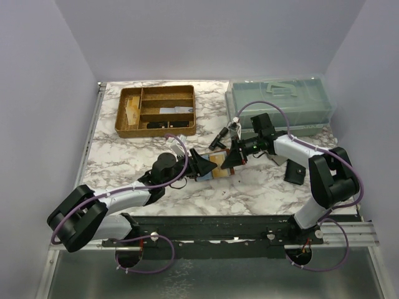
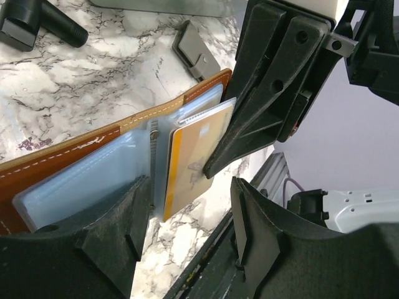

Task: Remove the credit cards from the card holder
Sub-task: Remove the credit card from the card holder.

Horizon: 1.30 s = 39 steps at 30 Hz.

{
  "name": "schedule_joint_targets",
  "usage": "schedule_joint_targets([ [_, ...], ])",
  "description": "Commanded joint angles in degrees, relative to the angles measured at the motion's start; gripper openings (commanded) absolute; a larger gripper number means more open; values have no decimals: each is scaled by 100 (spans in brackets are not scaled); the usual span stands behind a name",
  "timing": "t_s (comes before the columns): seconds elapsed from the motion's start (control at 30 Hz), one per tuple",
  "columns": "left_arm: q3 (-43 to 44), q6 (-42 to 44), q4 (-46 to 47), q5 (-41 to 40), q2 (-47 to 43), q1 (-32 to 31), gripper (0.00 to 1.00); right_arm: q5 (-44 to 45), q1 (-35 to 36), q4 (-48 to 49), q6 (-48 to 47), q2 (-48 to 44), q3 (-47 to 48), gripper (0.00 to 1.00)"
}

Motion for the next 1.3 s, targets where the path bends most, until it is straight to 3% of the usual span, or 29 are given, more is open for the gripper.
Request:
schedule_joint_targets([
  [0.0,196,346,52,183,225,-27,59,-532,-3,45,-35,-159,66,0],
  [0.33,1,266,714,553,391,61,54,-1137,-95,67,-45,-165,30,0],
  [0.47,-23,208,1037,845,406,75,45,-1219,-100,43,-53,-118,52,0],
  [0.63,-22,200,1067,931,466,94,43,-1264,-108,23,-78,-106,58,0],
  [0.8,-110,147,1082,931,472,164,29,-1365,-117,15,-91,-106,60,0],
  [1.1,-84,72,1661,1426,631,211,36,-1642,-126,-55,-159,-46,70,0],
  [1.27,8,-24,1962,1616,944,218,32,-1714,-126,-152,-238,-22,111,0],
])
